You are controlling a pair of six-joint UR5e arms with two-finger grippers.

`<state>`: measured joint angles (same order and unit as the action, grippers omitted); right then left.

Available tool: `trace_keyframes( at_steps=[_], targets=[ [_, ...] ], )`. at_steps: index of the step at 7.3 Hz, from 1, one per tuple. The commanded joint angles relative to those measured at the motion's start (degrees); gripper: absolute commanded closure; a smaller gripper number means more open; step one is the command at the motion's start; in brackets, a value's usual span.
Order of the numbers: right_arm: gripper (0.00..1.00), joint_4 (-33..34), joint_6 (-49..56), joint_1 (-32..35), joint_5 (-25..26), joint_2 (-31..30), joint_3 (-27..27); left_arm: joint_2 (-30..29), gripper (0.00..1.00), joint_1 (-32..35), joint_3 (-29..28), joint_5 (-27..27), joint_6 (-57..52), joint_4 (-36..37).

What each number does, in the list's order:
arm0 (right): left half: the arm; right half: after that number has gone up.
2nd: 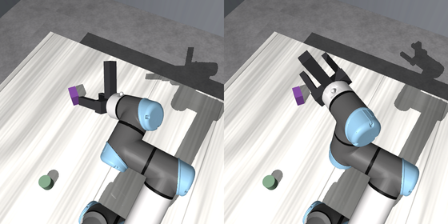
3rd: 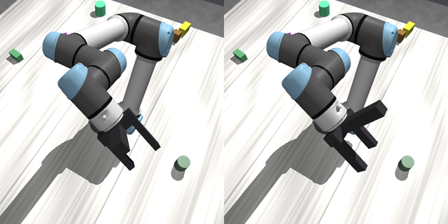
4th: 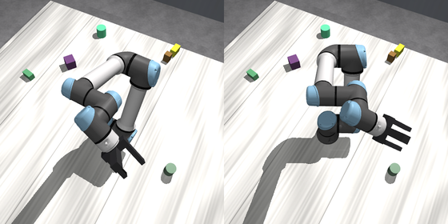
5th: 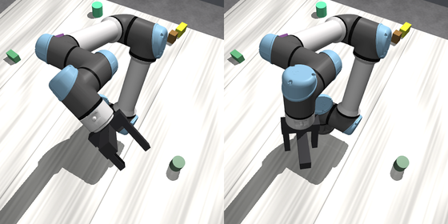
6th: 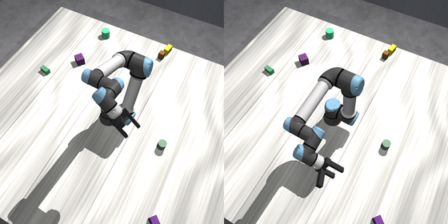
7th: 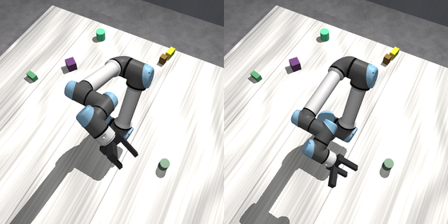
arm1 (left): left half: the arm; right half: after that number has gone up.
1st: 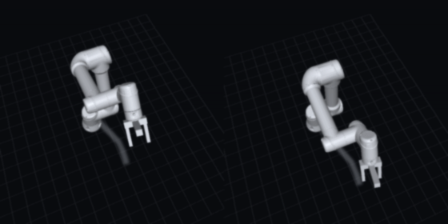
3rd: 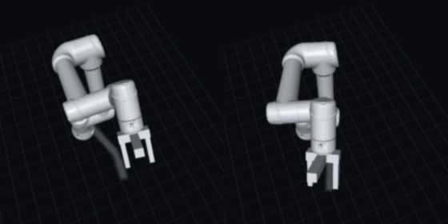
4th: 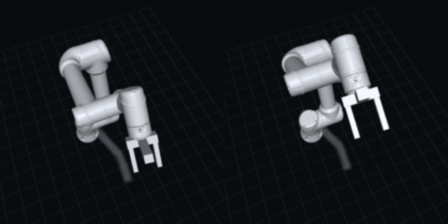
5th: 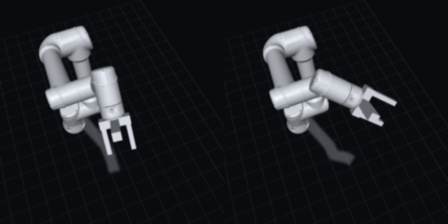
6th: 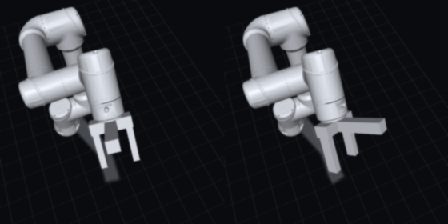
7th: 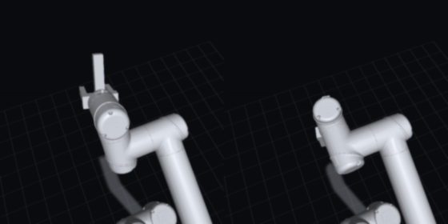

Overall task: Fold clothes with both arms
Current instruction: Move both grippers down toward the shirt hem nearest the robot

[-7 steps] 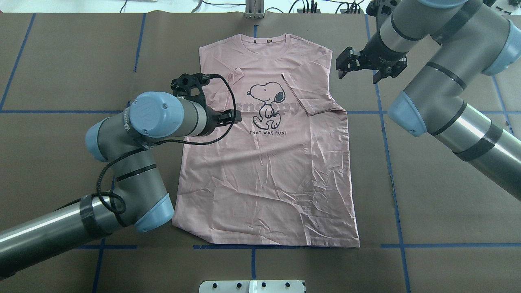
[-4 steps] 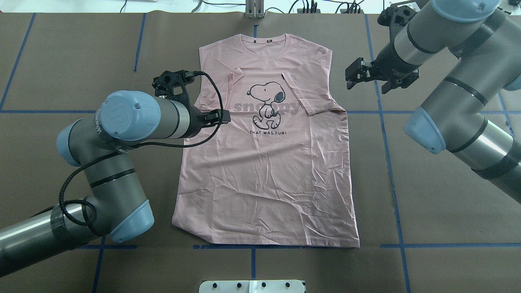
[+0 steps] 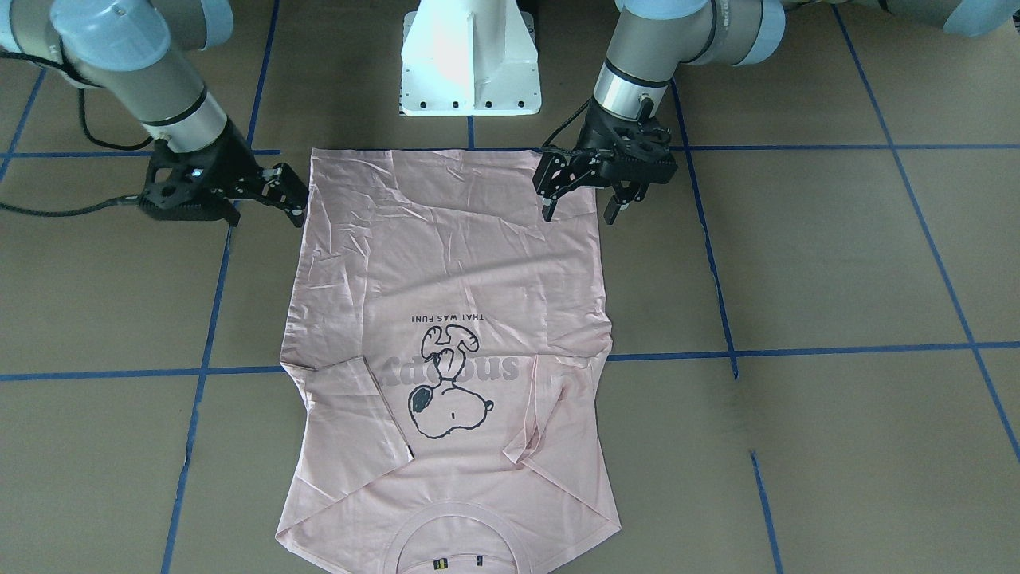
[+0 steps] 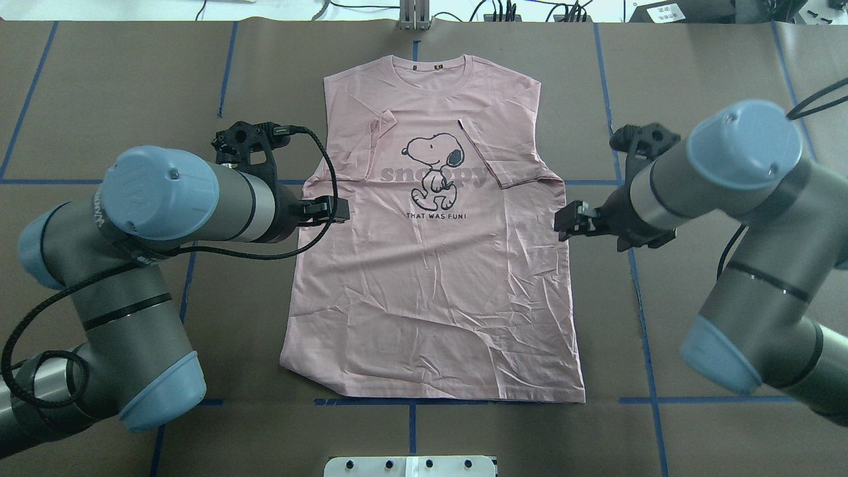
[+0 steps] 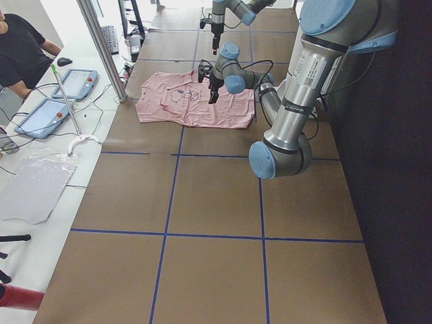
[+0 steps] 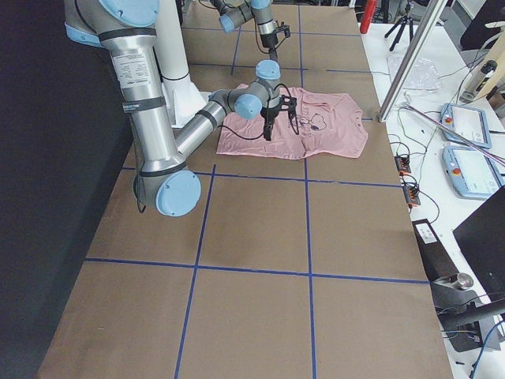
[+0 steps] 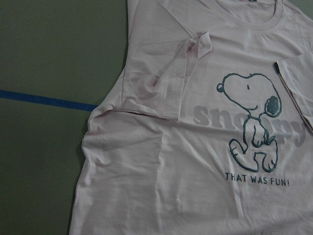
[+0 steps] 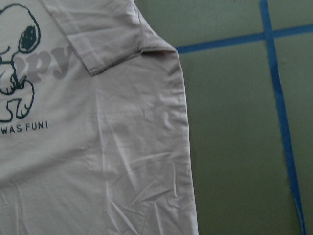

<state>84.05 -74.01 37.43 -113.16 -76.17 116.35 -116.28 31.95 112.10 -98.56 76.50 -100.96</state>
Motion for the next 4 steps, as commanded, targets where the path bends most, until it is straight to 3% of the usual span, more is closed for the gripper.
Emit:
trace_keyframes(
  at_steps=[1, 2, 4],
  targets=[
    [0.00, -11.10, -9.11, -11.55, 10.20, -8.41, 1.86, 1.67, 0.00, -0.04, 1.80, -0.23, -0.38, 0.42],
    [0.00, -15.28, -12.09, -14.81, 13.72, -10.91, 1.86, 1.67, 0.00, -0.13, 1.71, -0.23, -0.47, 0.33],
    [0.00, -15.15, -14.74, -20.27, 17.95, -11.11, 1.25, 1.59, 0.00, -0.31, 1.71, -0.32, -0.38, 0.07]
  ],
)
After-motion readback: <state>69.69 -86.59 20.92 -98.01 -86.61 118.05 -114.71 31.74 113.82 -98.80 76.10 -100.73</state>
